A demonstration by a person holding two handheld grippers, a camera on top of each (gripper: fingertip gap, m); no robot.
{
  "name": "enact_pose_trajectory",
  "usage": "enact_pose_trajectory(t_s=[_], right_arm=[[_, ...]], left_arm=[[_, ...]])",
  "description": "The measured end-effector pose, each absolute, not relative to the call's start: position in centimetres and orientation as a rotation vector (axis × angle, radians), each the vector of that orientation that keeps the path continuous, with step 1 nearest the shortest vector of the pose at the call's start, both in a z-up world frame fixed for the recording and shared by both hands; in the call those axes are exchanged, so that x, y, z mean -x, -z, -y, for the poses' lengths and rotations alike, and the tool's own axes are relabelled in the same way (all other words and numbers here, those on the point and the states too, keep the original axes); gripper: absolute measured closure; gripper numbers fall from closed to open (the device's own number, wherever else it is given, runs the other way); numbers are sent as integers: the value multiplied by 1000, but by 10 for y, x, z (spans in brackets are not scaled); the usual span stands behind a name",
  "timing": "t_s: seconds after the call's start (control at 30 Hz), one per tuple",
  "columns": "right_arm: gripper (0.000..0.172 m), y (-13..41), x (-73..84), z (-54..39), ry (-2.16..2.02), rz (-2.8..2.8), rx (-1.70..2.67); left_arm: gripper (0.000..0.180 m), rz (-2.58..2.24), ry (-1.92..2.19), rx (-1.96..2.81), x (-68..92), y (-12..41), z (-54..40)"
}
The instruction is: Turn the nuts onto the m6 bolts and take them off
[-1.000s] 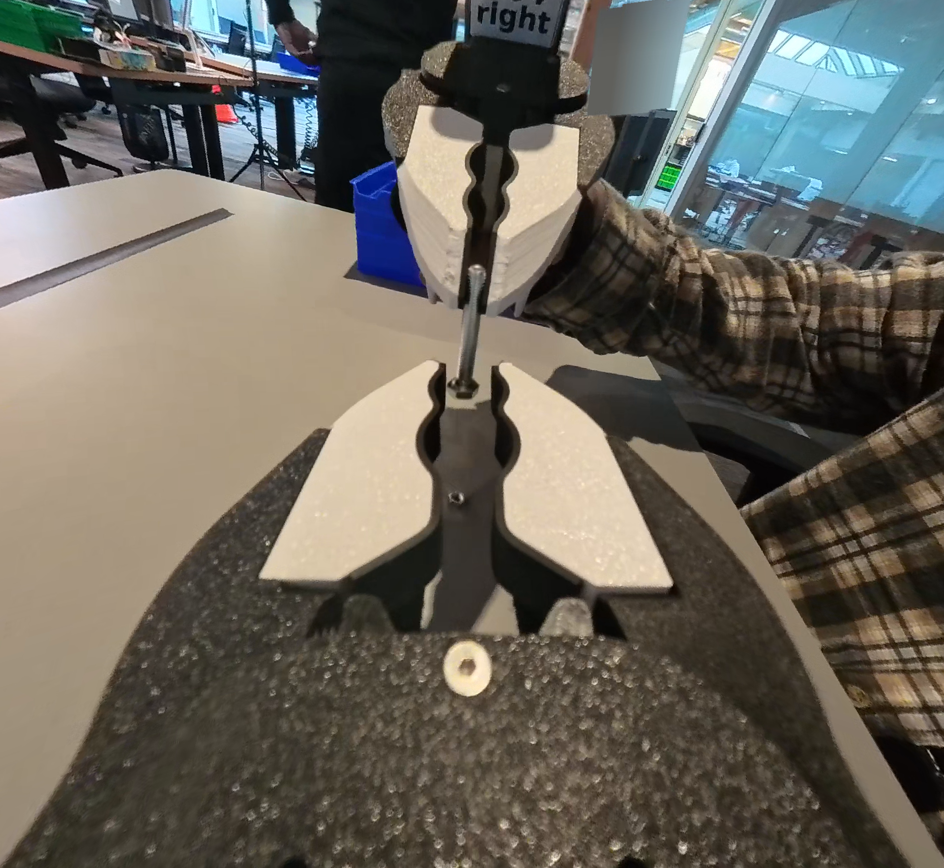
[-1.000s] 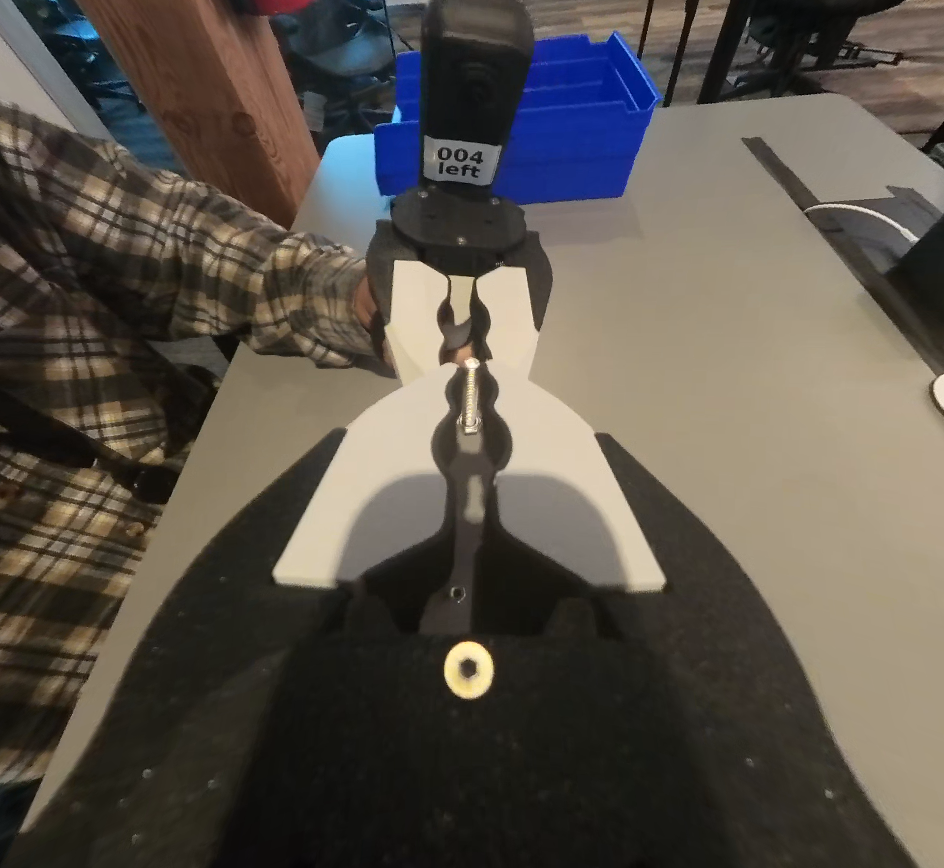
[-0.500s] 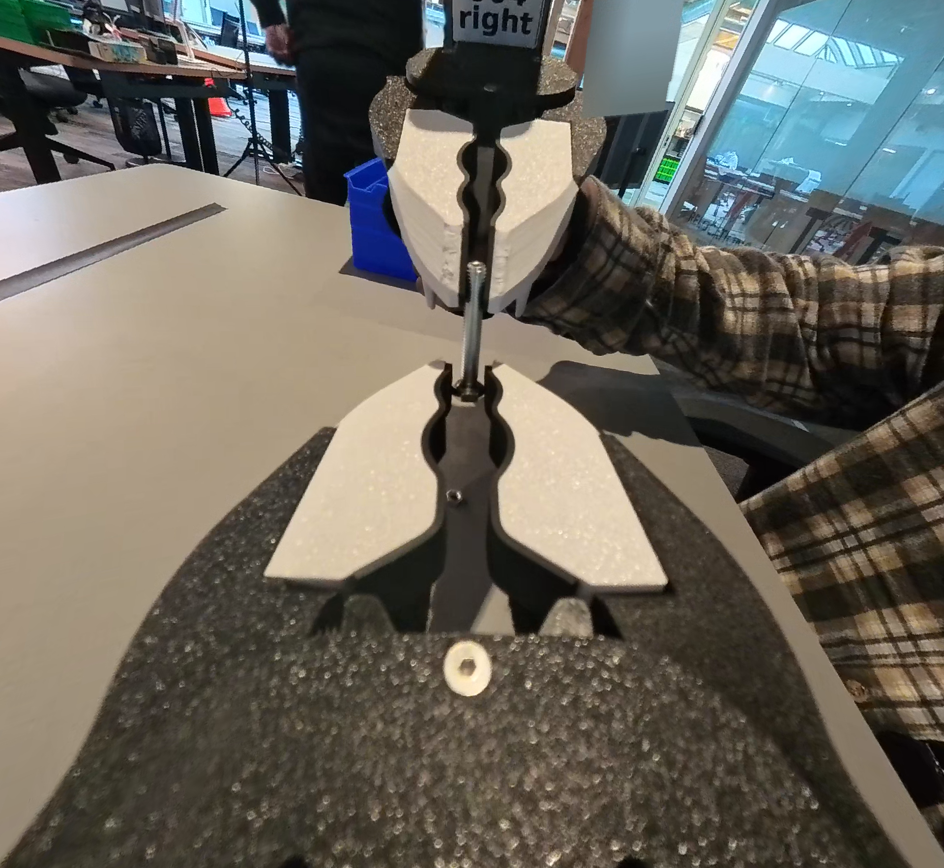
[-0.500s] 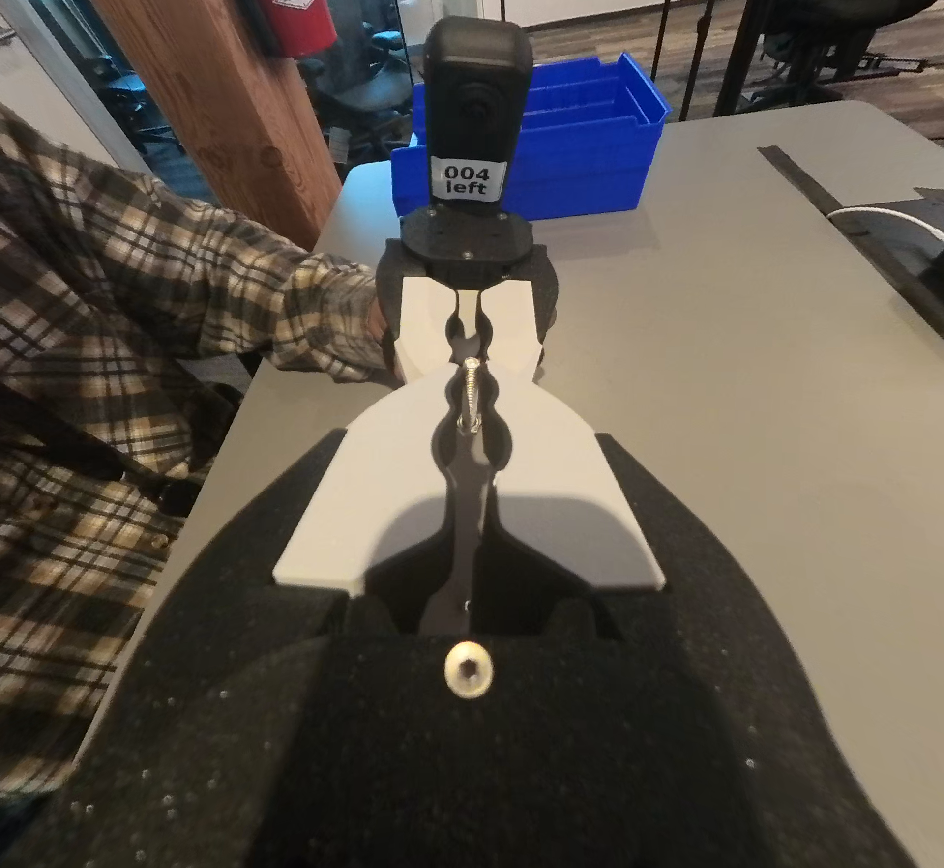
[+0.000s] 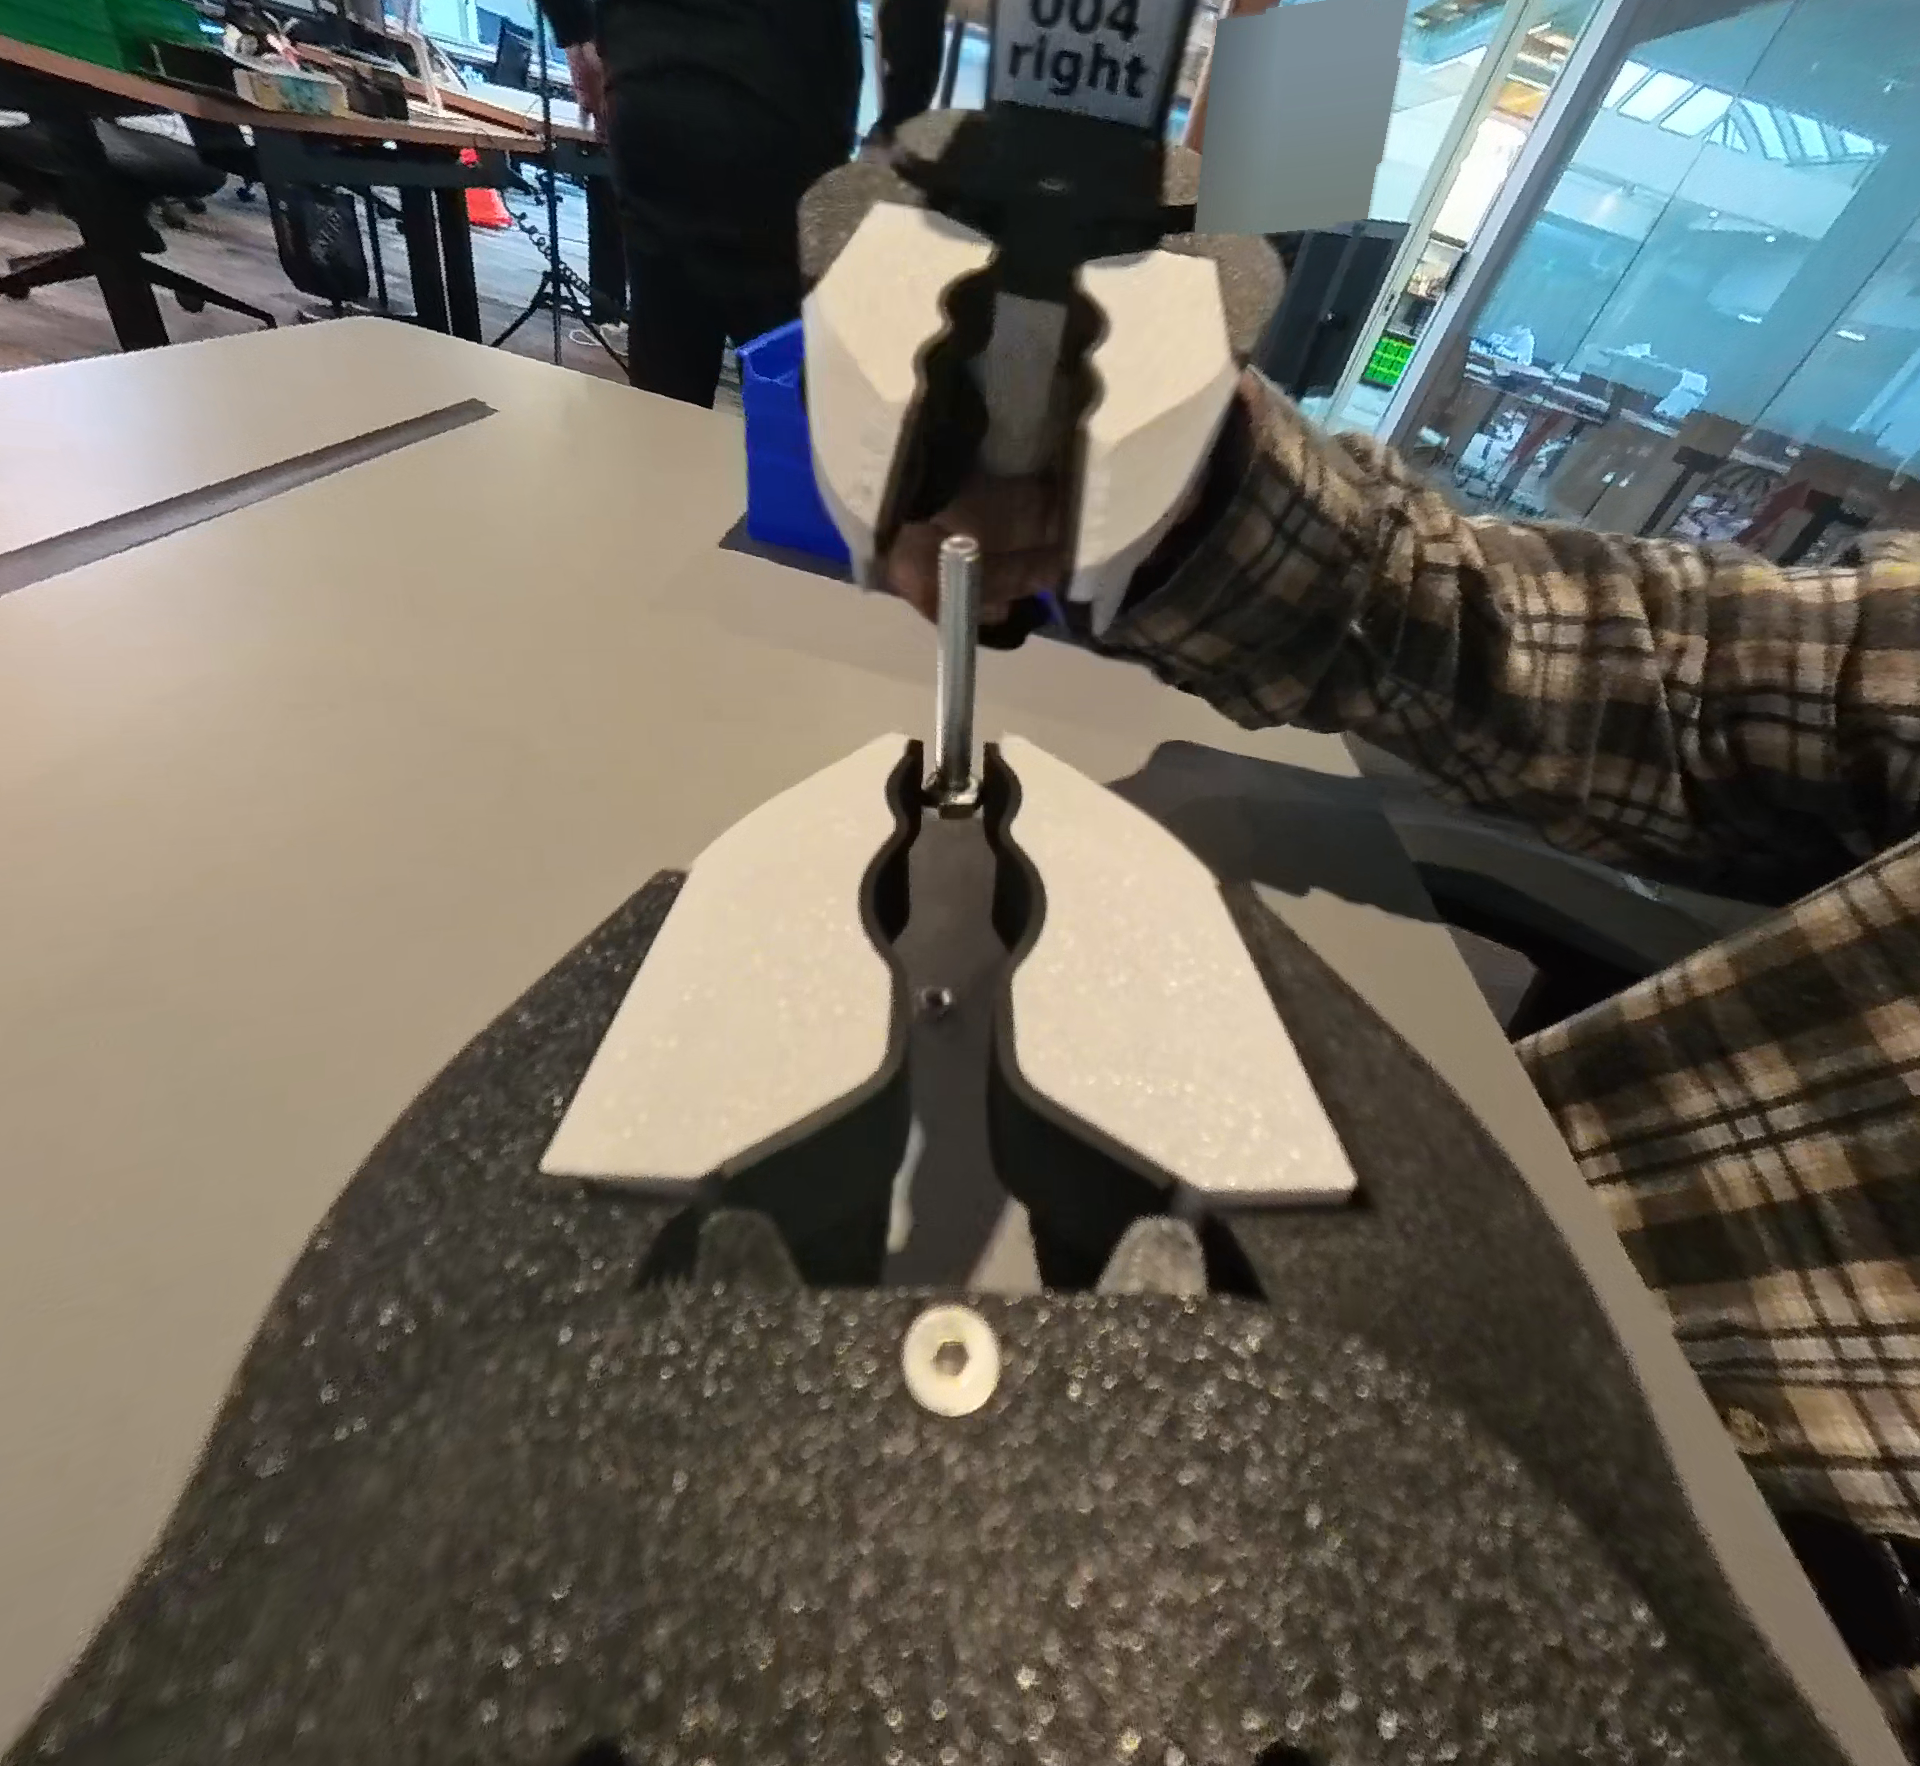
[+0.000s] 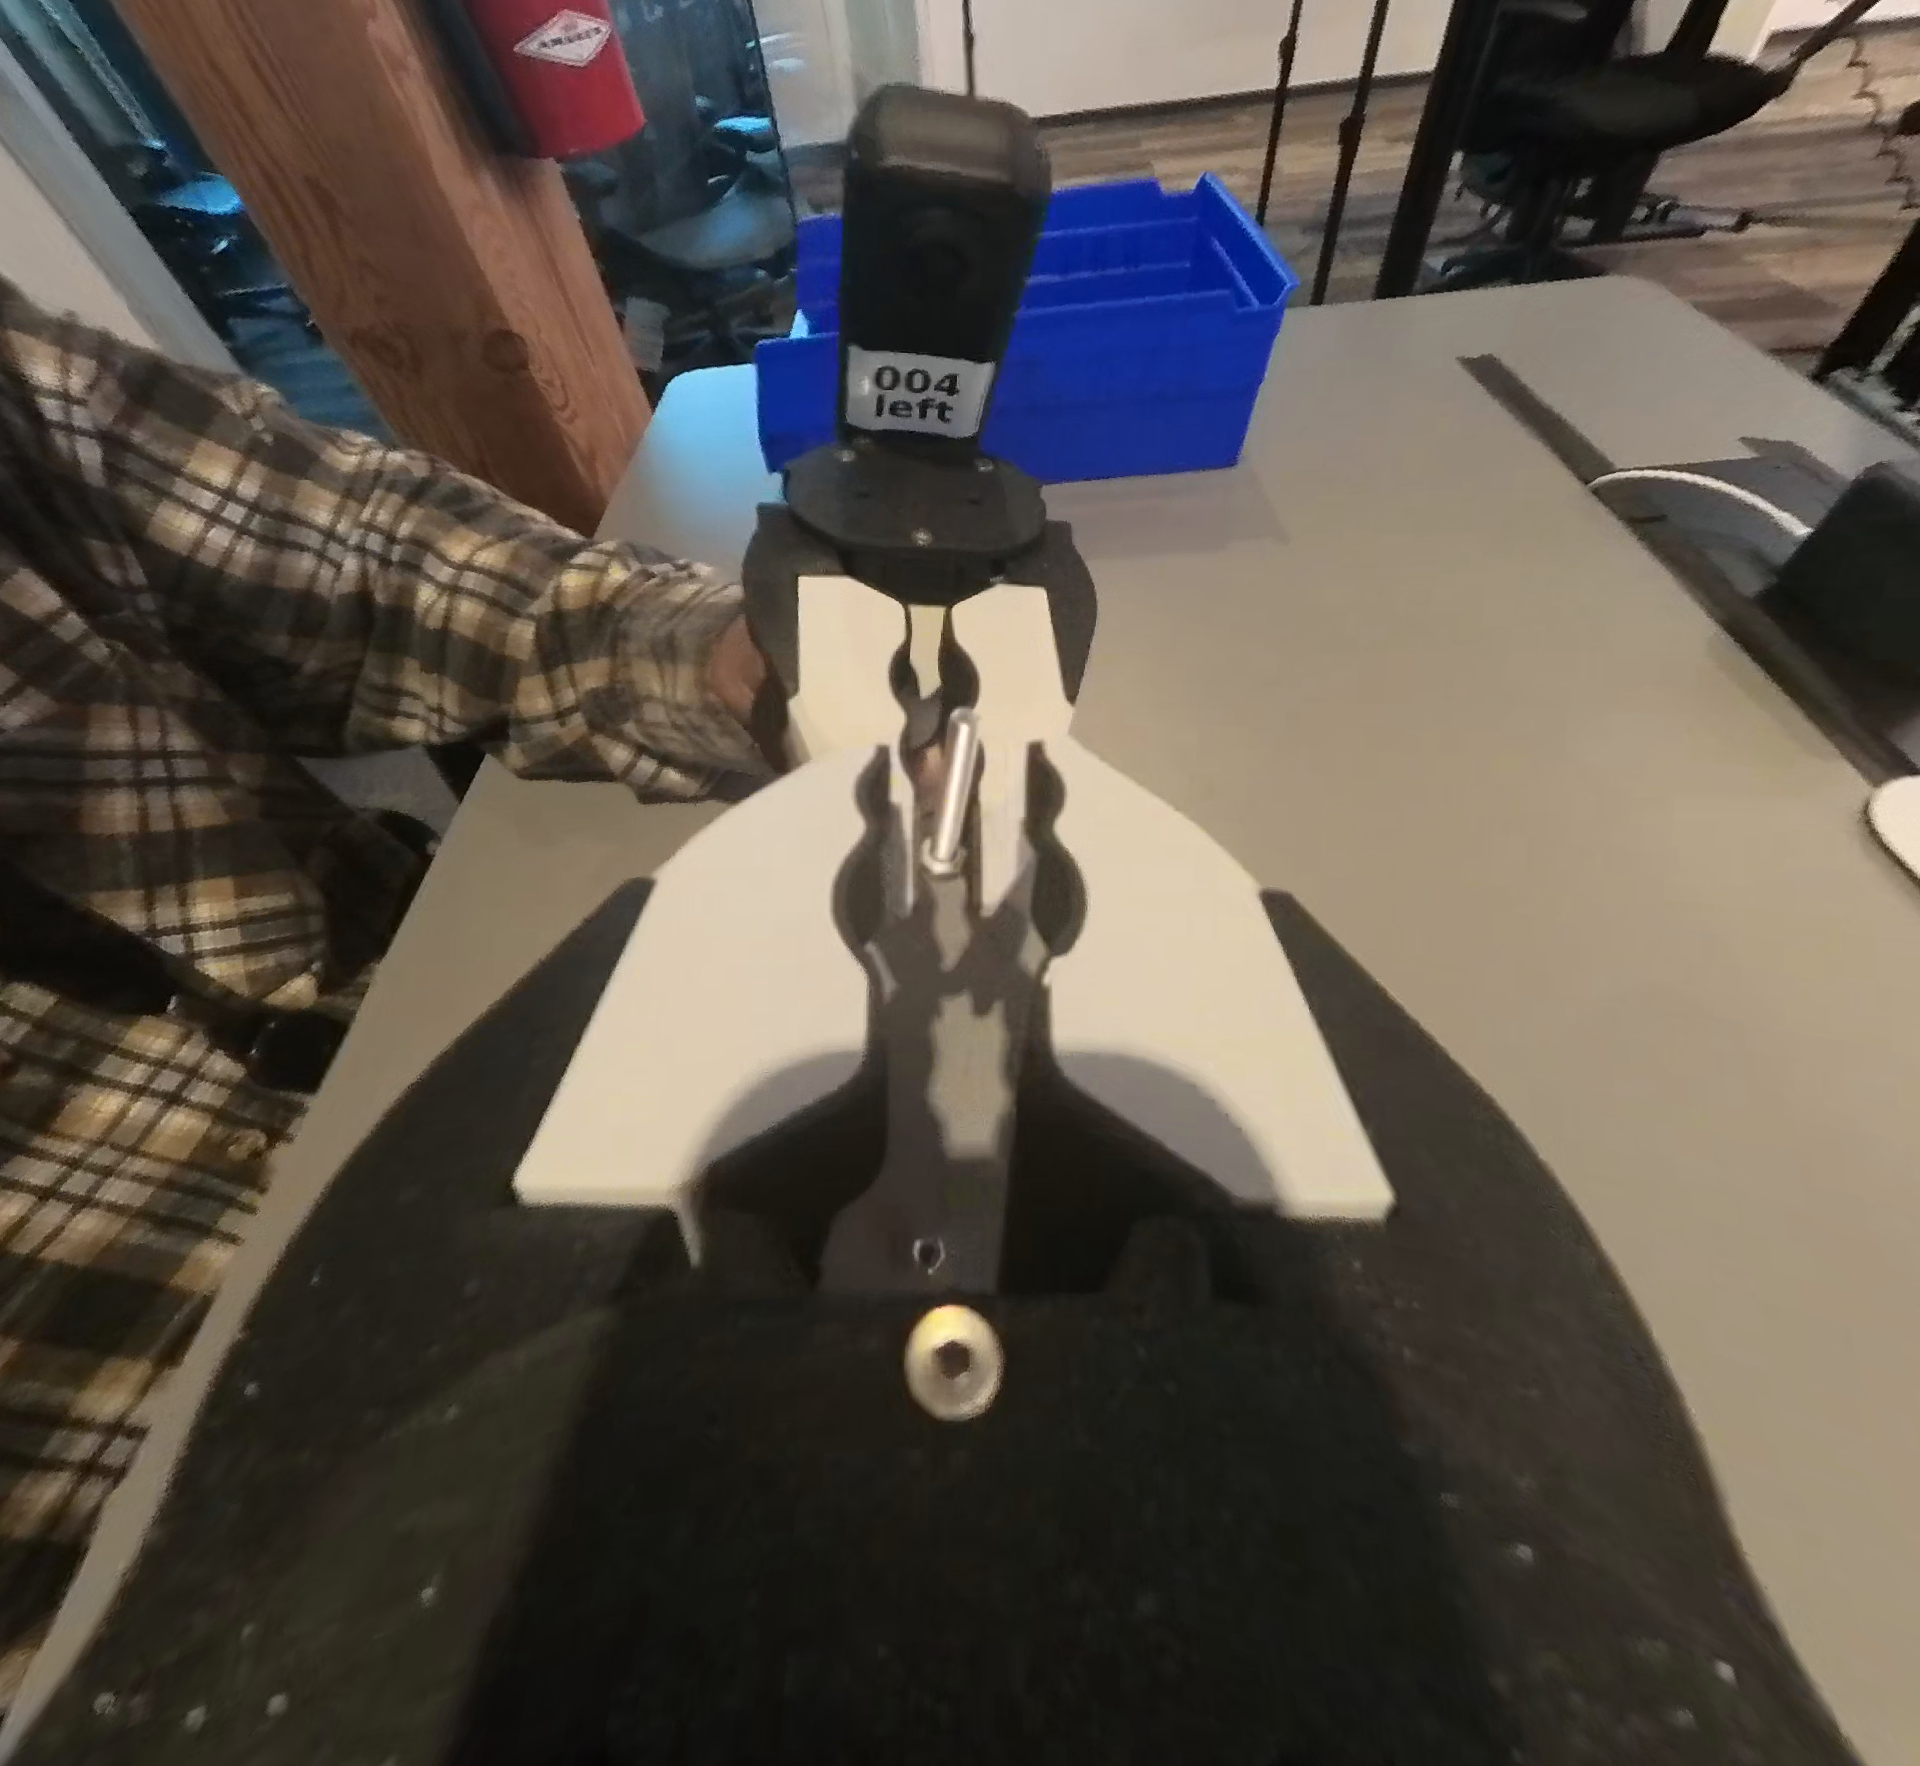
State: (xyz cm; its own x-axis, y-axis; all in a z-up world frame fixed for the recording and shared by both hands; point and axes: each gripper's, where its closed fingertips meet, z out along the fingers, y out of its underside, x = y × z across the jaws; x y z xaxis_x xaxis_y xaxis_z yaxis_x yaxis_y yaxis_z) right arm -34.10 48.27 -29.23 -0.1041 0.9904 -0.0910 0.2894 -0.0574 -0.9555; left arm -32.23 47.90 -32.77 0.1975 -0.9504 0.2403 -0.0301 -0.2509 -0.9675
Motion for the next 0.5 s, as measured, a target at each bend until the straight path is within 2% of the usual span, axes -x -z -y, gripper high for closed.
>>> enact_pose_trajectory(t_s=[0.13,0.3,0.5], right_arm=[[142,308,315,-482,-1040,1511,1470],[140,378,282,-466,-835,1710,1660],[147,426,282,-456,-769,1831,1752]], left_arm=[[170,-940,1184,1524,333,330,-486],[170,-926,1147,1545,344,336,-495],[170,-924,1105,1548,347,339,-498]])
